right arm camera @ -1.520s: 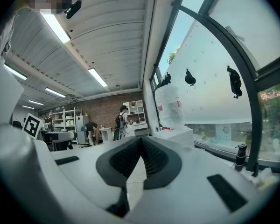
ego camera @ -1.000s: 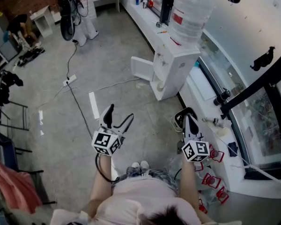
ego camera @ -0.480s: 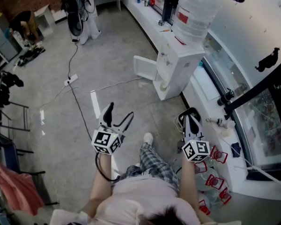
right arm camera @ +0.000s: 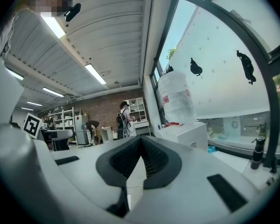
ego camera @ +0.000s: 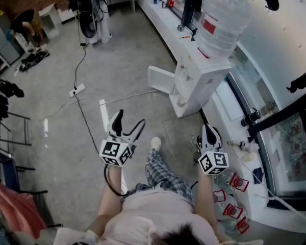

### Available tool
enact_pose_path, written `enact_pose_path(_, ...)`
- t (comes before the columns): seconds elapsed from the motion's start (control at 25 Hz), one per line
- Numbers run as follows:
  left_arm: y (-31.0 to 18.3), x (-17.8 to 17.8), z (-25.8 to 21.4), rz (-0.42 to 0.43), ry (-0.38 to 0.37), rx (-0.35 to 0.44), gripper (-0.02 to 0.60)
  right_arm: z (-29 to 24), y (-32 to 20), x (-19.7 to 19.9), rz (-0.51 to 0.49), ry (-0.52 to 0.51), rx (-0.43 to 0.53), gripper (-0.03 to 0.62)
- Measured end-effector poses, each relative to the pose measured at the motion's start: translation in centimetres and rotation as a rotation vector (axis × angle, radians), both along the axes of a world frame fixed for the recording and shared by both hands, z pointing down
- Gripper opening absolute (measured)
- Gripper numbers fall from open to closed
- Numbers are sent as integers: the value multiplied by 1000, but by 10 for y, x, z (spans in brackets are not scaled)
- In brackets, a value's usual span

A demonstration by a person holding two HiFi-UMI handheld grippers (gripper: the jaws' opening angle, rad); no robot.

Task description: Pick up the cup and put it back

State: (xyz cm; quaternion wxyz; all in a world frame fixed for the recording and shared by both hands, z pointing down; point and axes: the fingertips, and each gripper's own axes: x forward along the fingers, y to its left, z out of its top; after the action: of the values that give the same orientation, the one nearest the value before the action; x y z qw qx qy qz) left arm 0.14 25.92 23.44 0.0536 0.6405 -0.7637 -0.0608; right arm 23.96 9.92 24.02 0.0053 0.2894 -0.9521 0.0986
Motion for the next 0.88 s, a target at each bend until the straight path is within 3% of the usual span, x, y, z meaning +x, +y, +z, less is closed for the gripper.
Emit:
enact_pose_path(0.52, -188, -133, 1, 54, -22, -44, 390, 4, -173, -164, -34, 17, -14, 17)
enact_pose_path(0.88, -278, -199, -13, 77, -22, -33, 389, 3, -249, -218, 3, 35, -27, 17)
